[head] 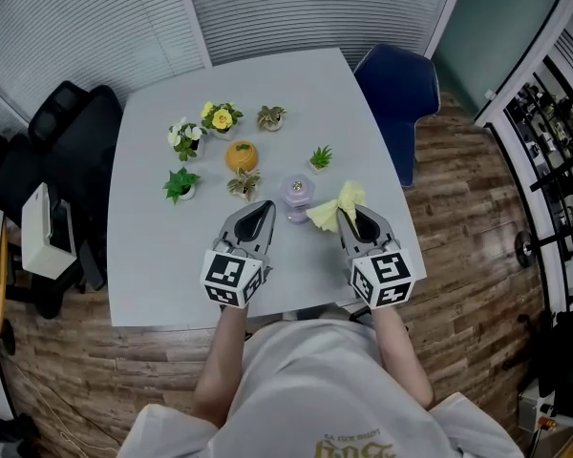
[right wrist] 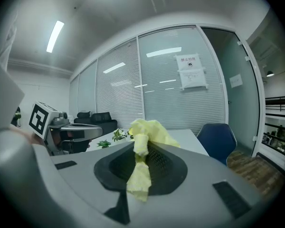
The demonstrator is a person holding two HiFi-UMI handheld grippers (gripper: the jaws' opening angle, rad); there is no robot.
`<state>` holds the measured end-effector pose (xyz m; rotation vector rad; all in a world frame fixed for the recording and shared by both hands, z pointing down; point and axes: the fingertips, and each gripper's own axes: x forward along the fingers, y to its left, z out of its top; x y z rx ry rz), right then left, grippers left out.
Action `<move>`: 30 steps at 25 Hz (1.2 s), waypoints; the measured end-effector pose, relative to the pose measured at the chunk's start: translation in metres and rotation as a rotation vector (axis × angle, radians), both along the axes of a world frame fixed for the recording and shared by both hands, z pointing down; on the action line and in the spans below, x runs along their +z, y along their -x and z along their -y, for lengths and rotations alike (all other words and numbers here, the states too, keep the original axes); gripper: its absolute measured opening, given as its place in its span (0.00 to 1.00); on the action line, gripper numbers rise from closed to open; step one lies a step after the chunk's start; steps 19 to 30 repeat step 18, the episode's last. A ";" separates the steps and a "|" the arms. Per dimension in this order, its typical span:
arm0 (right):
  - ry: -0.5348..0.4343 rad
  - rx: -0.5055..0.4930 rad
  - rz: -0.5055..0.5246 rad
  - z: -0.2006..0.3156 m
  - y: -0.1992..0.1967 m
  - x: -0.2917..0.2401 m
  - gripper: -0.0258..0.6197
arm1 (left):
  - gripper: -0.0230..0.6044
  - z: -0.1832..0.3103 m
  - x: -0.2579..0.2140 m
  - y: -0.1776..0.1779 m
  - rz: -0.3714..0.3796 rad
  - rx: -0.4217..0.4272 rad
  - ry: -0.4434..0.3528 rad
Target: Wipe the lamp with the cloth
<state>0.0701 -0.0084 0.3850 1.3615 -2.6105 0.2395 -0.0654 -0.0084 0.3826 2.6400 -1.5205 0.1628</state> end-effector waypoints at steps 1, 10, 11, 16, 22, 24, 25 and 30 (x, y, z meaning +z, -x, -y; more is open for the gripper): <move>-0.001 0.001 0.001 0.000 0.000 0.000 0.13 | 0.04 0.000 0.000 0.001 0.000 -0.002 0.000; -0.023 0.008 -0.016 -0.004 0.003 -0.004 0.13 | 0.04 -0.003 0.002 0.006 0.001 -0.005 0.002; -0.023 0.008 -0.017 -0.004 0.003 -0.004 0.13 | 0.04 -0.004 0.003 0.007 0.005 -0.007 0.002; -0.029 0.010 -0.024 -0.003 0.006 -0.003 0.13 | 0.04 -0.004 0.004 0.014 0.011 -0.025 -0.015; -0.031 0.013 -0.027 -0.003 0.006 -0.004 0.13 | 0.04 -0.004 0.004 0.017 0.011 -0.032 -0.020; -0.031 0.013 -0.027 -0.003 0.006 -0.004 0.13 | 0.04 -0.004 0.004 0.017 0.011 -0.032 -0.020; -0.031 0.013 -0.027 -0.003 0.006 -0.004 0.13 | 0.04 -0.004 0.004 0.017 0.011 -0.032 -0.020; -0.031 0.013 -0.027 -0.003 0.006 -0.004 0.13 | 0.04 -0.004 0.004 0.017 0.011 -0.032 -0.020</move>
